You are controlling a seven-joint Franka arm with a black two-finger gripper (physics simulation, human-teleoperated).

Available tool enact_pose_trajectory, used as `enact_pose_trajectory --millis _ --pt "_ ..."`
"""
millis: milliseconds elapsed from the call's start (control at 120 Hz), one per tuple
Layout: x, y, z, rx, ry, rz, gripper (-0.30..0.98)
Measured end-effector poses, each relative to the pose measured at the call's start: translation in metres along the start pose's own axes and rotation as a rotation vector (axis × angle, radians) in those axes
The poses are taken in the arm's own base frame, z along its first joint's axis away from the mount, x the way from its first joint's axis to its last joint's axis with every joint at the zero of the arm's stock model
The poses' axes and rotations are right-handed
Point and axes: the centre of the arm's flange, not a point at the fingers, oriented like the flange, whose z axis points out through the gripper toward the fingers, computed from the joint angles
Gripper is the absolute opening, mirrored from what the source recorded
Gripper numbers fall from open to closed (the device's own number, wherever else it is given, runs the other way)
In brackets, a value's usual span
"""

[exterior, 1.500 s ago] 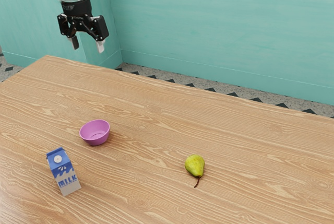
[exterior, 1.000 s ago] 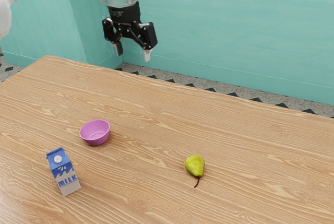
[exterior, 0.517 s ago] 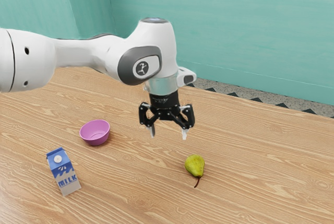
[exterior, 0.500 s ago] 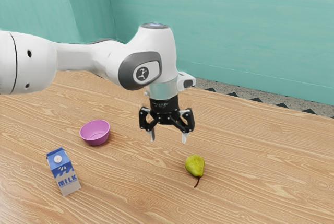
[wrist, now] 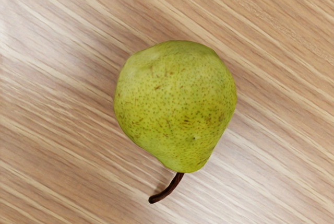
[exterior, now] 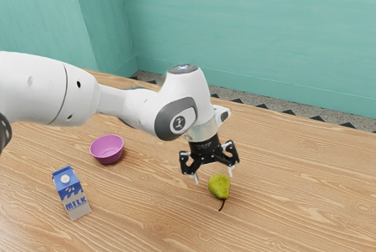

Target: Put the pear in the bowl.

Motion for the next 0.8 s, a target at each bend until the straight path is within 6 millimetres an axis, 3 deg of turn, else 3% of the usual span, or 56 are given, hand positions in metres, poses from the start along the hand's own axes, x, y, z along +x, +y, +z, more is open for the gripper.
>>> enact_pose_trajectory --millis 275,800 --pt "0.023 0.014 0.022 -0.008 0.03 -0.06 0.69" --pt "0.042 0.018 0.054 0.075 0.031 -0.048 0.69"
